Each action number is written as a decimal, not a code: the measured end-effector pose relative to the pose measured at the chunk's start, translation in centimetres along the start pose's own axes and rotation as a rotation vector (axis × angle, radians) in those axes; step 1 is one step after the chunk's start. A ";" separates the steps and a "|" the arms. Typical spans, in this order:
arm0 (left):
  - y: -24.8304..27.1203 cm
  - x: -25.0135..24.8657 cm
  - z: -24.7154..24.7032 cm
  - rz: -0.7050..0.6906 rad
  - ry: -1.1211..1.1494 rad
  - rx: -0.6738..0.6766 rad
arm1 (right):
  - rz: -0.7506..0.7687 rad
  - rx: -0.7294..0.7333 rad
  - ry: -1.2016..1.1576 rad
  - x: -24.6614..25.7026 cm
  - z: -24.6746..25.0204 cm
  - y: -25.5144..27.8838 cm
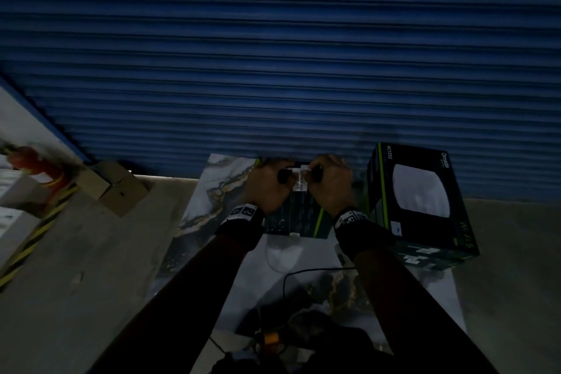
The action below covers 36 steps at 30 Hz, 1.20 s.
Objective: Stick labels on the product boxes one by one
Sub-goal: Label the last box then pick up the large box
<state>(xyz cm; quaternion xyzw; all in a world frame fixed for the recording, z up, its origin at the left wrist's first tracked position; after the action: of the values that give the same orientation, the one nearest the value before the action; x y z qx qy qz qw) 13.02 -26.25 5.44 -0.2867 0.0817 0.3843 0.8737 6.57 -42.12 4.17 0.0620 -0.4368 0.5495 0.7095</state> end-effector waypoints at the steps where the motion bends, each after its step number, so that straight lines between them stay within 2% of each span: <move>1: 0.2 -0.1 0.1 -0.029 -0.003 0.006 | 0.004 0.031 -0.006 0.0 0.1 0.1; 5: 0.4 -0.5 0.3 -0.026 0.034 -0.014 | -0.028 0.097 -0.042 -0.4 0.1 0.1; 10: 0.0 -0.5 -0.6 0.083 0.053 -0.035 | -0.108 0.011 -0.049 -0.1 -0.1 -0.1; 13: -0.6 -1.2 -0.3 0.025 0.071 -0.046 | -0.104 -0.028 -0.041 -0.1 -0.1 0.0; 16: -0.4 -0.6 -0.6 0.034 0.061 -0.040 | -0.094 -0.046 -0.031 0.0 -0.1 0.0; 21: 1.4 0.1 -1.2 0.001 0.056 0.005 | -0.062 0.088 0.032 -0.1 -0.6 1.0; 24: 1.3 0.4 -1.5 0.035 0.070 0.022 | -0.089 0.151 -0.002 -0.6 -0.7 1.0; 31: 0.0 -0.3 -0.9 0.044 0.032 -0.061 | -0.044 0.039 0.079 0.5 -0.8 0.9; 36: 0.9 0.2 -1.4 0.006 0.062 -0.021 | -0.034 0.038 0.108 0.6 -0.9 1.3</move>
<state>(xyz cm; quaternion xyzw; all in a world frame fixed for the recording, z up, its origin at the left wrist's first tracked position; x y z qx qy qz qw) 12.67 -26.40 3.84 -0.3077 0.1057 0.3788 0.8664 5.99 -40.69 3.55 0.0531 -0.3861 0.5481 0.7401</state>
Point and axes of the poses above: each hand's wrist, its own y-axis away from the middle knuckle, its own z-axis out of the back of the hand, x = y × z, the point moved 7 cm from there along -y, towards the middle knuckle, and after that the axes turned 7 degrees about -y, right-handed, at the moved point
